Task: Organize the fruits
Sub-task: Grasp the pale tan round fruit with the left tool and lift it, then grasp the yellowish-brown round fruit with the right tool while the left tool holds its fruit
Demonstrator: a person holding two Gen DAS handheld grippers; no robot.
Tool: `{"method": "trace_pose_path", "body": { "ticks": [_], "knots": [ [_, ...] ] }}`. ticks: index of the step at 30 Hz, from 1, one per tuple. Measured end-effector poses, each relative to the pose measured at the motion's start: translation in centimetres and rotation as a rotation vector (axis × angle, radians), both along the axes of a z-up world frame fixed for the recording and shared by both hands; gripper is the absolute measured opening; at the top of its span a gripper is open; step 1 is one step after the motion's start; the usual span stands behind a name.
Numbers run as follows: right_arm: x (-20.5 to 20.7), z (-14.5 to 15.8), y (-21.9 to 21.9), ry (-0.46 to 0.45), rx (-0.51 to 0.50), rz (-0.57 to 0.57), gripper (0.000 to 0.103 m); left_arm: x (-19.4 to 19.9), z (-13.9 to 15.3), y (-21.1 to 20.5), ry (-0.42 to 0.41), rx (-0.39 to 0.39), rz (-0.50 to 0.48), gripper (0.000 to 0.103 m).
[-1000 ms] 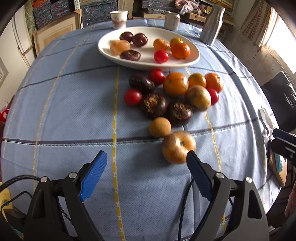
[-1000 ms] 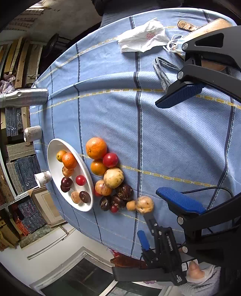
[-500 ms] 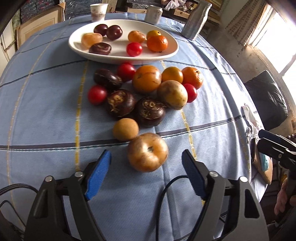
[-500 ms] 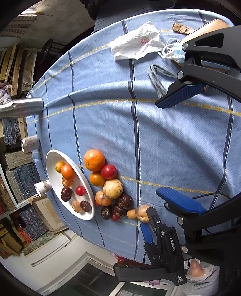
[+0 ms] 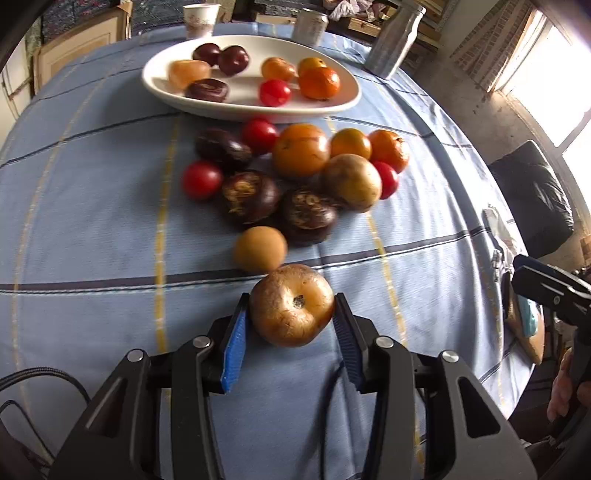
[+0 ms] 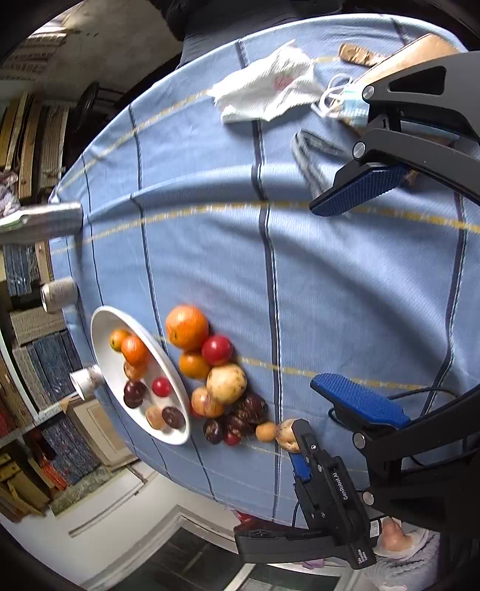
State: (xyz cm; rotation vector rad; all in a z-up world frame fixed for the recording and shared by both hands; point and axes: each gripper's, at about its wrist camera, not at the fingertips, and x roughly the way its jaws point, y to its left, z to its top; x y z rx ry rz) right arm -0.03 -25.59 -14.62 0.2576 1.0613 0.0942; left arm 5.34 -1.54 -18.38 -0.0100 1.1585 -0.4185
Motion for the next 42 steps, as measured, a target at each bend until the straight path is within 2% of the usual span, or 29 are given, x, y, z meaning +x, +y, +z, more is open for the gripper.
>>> {"method": "trace_pose_path", "body": {
  "ticks": [5,9,13,17,18,22,26,27,34,42],
  "knots": [
    [2.4,0.4,2.8,-0.057,0.025,0.086,0.088,-0.9,1.1,2.9,-0.041,0.047,0.044,0.043],
    [5.4,0.0,5.5,-0.113,0.048,0.179,0.088,-1.5,1.5,6.4,-0.043,0.067,0.113,0.044],
    [7.7,-0.6,7.0,-0.118,0.044,0.220,0.078,-2.2,1.9,9.9,-0.039,0.074,0.199,0.044],
    [9.2,-1.1,7.7,-0.121,0.018,0.228,0.074,-2.8,2.0,12.1,-0.035,0.086,0.254,0.044],
    [9.4,-1.2,7.8,-0.120,0.015,0.232,0.070,-2.9,2.0,12.5,-0.034,0.089,0.263,0.044],
    [10.4,-1.9,8.5,-0.113,-0.030,0.265,0.057,-3.4,1.8,13.0,-0.031,0.098,0.278,0.044],
    [10.8,-2.0,9.3,-0.122,-0.053,0.302,0.053,-3.4,1.6,13.2,-0.026,0.104,0.279,0.044],
    [11.0,-2.1,9.4,-0.116,-0.046,0.309,0.050,-3.4,1.6,13.3,-0.025,0.105,0.279,0.044],
    [10.4,-2.6,9.3,-0.122,-0.088,0.335,0.045,-3.0,1.4,13.3,-0.017,0.107,0.283,0.044],
    [11.3,-3.0,10.3,-0.108,-0.140,0.376,0.045,-2.8,1.3,12.8,-0.015,0.104,0.267,0.044]
  ]
}}
